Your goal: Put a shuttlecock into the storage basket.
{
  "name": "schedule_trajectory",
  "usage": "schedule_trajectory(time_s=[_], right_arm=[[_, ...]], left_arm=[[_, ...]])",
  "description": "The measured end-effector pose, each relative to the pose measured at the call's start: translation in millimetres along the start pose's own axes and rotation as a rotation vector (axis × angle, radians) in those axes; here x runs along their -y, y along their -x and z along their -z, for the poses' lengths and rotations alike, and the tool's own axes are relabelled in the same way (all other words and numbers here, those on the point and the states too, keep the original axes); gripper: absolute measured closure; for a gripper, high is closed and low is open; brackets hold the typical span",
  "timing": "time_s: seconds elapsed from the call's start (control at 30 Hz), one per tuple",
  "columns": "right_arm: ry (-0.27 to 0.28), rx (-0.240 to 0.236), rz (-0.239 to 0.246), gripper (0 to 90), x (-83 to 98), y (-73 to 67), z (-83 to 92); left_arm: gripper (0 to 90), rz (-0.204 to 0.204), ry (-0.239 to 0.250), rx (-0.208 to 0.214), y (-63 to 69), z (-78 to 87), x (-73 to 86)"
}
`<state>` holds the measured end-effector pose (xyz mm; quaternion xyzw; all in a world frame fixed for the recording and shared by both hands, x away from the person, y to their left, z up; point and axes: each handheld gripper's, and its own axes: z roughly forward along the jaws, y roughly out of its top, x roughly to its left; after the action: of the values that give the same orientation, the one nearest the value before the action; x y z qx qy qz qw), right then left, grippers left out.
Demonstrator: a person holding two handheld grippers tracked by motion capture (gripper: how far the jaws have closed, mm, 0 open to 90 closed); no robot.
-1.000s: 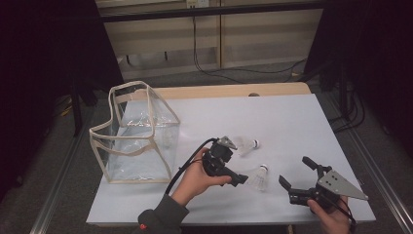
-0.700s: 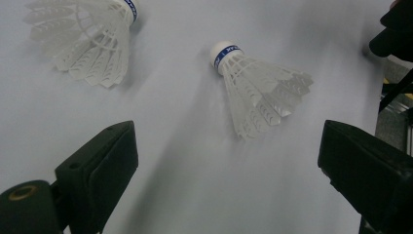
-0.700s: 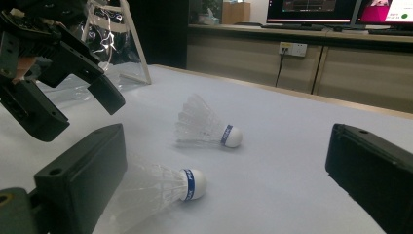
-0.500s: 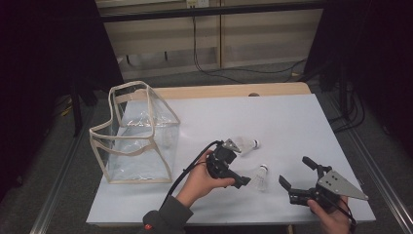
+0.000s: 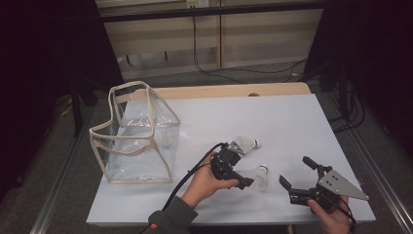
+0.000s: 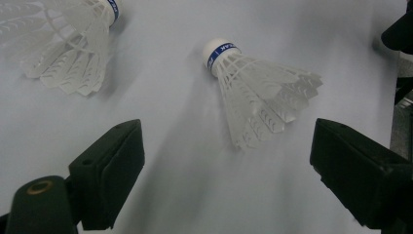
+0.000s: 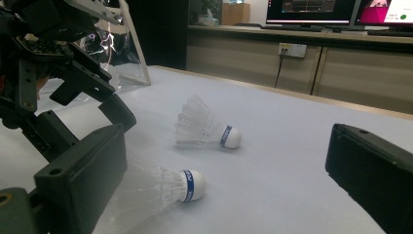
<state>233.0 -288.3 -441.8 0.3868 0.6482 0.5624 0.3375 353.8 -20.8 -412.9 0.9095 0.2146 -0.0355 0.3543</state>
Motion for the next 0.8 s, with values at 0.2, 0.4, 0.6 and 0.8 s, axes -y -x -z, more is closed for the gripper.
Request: schedule_trajectory(time_s=[0.2, 0.4, 0.6, 0.8], right_arm=[[-0.001, -0.001, 0.002, 1.4, -0.1, -0.1, 0.0], [0.000, 0.000, -0.001, 1.4, 0.0, 0.0, 0.0], [-0.002, 0.000, 0.002, 1.4, -0.3, -0.1, 0.1], [0.001, -0.001, 0.002, 1.4, -0.2, 0.0, 0.0]], left_arm=[[16.6, -0.010, -0.009, -0.009, -0.2, -5.7, 0.5], [19.0, -0.009, -0.007, -0.010, 0.9, -13.8, 0.6], [23.6, -0.019, 0.007, -0.004, 2.6, -20.1, 0.2], [30.6, -0.024, 0.005, -0.005, 4.0, -26.0, 0.6]])
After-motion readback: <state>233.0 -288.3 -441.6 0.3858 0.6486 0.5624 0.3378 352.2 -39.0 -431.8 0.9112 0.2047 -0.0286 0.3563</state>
